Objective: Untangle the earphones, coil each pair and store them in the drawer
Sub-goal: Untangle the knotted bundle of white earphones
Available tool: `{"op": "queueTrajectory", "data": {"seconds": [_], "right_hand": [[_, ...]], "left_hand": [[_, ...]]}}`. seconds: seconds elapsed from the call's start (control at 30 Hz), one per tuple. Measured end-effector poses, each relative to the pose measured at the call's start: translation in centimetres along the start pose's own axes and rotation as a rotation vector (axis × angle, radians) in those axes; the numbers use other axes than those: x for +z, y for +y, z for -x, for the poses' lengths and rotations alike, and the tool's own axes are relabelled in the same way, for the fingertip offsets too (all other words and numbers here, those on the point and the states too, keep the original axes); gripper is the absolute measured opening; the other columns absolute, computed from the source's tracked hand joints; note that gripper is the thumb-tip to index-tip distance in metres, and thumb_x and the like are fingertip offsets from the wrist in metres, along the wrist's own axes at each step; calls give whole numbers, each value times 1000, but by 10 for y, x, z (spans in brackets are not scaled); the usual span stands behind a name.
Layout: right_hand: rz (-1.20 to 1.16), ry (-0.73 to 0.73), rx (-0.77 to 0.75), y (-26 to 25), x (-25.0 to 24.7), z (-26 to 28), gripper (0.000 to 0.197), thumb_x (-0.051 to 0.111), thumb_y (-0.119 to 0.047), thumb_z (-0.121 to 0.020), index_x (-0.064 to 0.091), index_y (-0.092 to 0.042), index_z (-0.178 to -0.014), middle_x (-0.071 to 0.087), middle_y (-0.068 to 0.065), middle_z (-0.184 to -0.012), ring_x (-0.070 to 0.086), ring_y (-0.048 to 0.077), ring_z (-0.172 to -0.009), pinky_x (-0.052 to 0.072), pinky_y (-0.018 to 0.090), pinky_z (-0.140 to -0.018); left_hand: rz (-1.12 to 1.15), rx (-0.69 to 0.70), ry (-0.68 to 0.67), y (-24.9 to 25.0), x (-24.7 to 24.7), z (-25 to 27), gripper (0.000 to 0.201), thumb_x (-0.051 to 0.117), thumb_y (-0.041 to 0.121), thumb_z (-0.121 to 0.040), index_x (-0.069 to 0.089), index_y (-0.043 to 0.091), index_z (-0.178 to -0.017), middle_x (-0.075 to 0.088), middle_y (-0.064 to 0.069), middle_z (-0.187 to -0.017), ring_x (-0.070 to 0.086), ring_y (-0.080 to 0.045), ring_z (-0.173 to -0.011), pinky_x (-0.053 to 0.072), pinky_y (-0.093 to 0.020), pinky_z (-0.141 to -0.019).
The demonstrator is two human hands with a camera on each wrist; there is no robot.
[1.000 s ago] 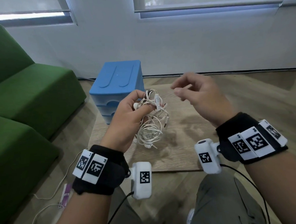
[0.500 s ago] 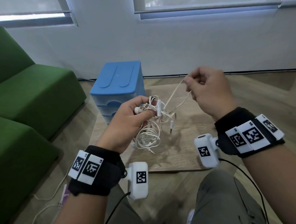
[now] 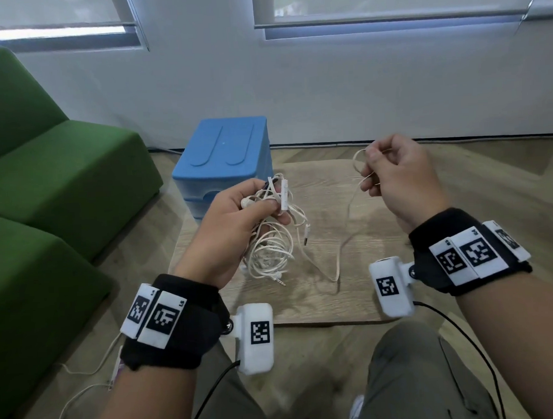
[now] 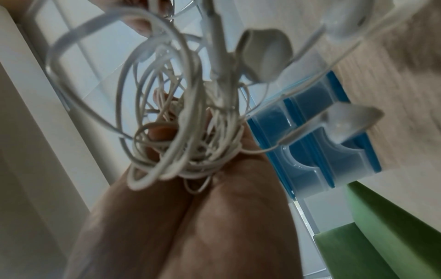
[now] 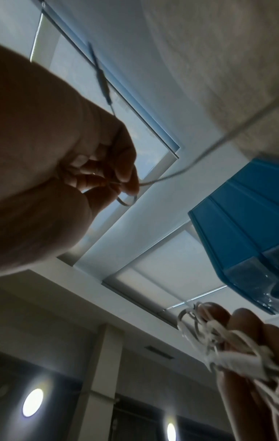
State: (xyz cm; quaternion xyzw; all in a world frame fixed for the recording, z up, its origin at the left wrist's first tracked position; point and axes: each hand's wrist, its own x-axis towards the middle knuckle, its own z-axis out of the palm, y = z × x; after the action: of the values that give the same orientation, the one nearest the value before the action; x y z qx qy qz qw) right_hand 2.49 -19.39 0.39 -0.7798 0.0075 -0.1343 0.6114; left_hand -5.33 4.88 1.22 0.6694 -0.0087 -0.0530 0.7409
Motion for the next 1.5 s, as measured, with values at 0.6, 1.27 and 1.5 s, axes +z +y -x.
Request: {"op": "queueTrajectory", "data": {"seconds": [0.6, 1.27, 1.5], "right_hand": [[384, -239, -54, -1, 15, 28, 22, 66, -7, -89, 70, -25, -101, 66, -9, -103, 52, -1, -73, 42, 23, -72], [-120, -609, 83, -10, 15, 46, 7, 59, 5, -97, 66, 4, -94, 65, 7, -69, 62, 15, -57, 47, 17, -54], [-143, -591, 25, -16, 17, 48, 23, 63, 3, -95, 71, -18, -87, 65, 5, -72, 55, 16, -61, 39, 23, -56]], "left_hand": [[-12, 12, 4, 11, 5, -5, 11, 57, 4, -102, 66, 1, -107, 68, -10, -74, 61, -18, -62, 53, -29, -60], [84, -40, -26, 12, 12, -6, 16, 51, -1, -101, 67, 0, -102, 72, -14, -81, 58, -13, -56, 51, -22, -52], [75, -42, -54, 14, 14, -4, 15, 53, 1, -102, 68, -1, -103, 71, -14, -82, 59, -15, -59, 52, -21, -54]]}}
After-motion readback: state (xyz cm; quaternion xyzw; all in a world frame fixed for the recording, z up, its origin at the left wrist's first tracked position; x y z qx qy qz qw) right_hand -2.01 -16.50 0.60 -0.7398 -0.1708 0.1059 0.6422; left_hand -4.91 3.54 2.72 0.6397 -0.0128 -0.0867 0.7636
